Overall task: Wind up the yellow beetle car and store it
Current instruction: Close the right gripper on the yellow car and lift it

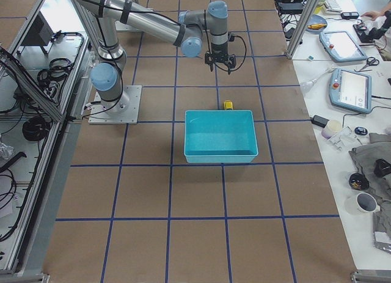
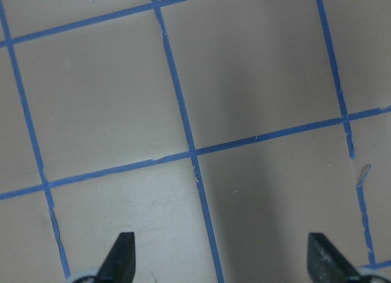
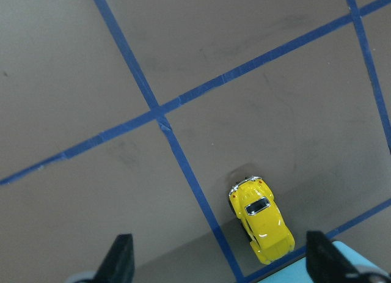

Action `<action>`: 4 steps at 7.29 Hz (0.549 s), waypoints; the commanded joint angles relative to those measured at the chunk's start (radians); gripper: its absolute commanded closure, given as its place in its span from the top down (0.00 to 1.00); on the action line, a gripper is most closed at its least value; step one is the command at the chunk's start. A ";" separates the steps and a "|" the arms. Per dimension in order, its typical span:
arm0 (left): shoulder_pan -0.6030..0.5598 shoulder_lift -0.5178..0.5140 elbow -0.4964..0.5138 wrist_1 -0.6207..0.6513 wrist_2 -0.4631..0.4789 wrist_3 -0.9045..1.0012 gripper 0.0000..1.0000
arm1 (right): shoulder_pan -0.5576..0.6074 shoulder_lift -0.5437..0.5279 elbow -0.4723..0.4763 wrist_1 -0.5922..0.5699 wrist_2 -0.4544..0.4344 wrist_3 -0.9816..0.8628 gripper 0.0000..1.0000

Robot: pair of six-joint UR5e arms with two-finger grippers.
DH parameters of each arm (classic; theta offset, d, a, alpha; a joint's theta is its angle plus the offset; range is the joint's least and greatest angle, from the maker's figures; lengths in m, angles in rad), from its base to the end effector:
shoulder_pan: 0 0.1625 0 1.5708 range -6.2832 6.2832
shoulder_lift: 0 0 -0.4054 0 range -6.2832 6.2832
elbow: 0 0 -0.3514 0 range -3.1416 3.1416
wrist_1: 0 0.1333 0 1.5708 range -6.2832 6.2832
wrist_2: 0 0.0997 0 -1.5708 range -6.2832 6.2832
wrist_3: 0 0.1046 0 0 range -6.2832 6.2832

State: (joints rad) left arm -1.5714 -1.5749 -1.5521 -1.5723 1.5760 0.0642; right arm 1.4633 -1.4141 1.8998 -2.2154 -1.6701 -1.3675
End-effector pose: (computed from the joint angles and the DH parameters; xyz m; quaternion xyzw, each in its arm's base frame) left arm -0.1330 -0.4540 0.4697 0.0324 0.9995 -0.0065 0.0028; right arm 0.0698 -0.4993 0.3119 0.5834 -0.8068 0.0254 0.0899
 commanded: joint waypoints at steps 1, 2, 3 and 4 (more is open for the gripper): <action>0.001 0.018 0.001 0.032 0.004 -0.003 1.00 | -0.122 0.067 0.012 -0.062 0.099 -0.382 1.00; 0.001 0.027 -0.002 0.032 0.002 -0.003 1.00 | -0.130 0.098 0.004 -0.084 0.098 -0.457 1.00; -0.001 0.033 -0.006 0.031 0.006 -0.001 1.00 | -0.132 0.147 -0.005 -0.128 0.087 -0.502 1.00; -0.001 0.045 -0.006 0.031 0.003 0.006 1.00 | -0.133 0.191 -0.022 -0.173 0.082 -0.575 1.00</action>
State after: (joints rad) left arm -1.5717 -1.5426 -1.5568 -1.5418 1.5799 0.0641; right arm 1.3354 -1.2790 1.8945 -2.3357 -1.5832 -1.8532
